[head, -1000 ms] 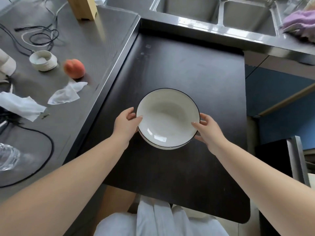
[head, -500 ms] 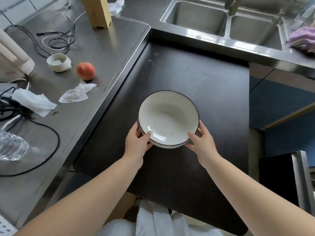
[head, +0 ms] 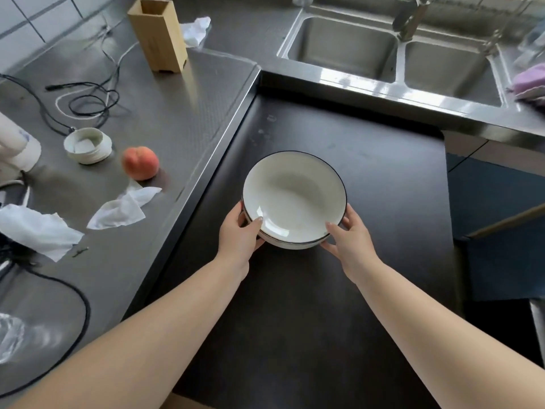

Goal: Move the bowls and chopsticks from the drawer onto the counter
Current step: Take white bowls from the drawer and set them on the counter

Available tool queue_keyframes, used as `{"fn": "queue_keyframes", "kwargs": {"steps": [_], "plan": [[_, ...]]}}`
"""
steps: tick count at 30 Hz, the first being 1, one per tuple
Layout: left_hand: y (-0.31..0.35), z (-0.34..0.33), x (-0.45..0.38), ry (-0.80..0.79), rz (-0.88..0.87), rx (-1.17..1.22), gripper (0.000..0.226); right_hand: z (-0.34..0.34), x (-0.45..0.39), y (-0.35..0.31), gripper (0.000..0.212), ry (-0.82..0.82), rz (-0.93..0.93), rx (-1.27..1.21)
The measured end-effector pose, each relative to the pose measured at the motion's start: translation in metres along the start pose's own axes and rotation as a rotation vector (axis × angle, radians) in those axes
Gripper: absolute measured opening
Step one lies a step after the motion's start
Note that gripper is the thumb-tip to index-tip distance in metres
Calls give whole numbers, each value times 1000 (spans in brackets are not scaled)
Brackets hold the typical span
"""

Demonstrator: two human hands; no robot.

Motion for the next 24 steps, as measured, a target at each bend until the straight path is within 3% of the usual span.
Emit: {"fn": "queue_keyframes", "kwargs": {"steps": [7,12,16,24], "plan": [[29,1,-66,-6,-56,-24,45,-29,-49,-31,50,6,42,-43],[41,1,-106,43,-79,-8,46,-42,-82,-45,62,53,14,-107],[54,-4,-134,43,-99,-30,52,-53,-106,-57,59,60,16,-128],[82,-16,-181,50,-138,-86,49,-66,-156,-82,56,34,67,50]]}}
Point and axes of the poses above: each hand's wrist, its own x-axis away from the middle knuckle, its own z-axis out of the back of the hand, y = z × x, the point moved 7 cm from there along -x, towards the middle knuckle, and after that the axes turned 6 degrees about -y, right-handed, at the moved point
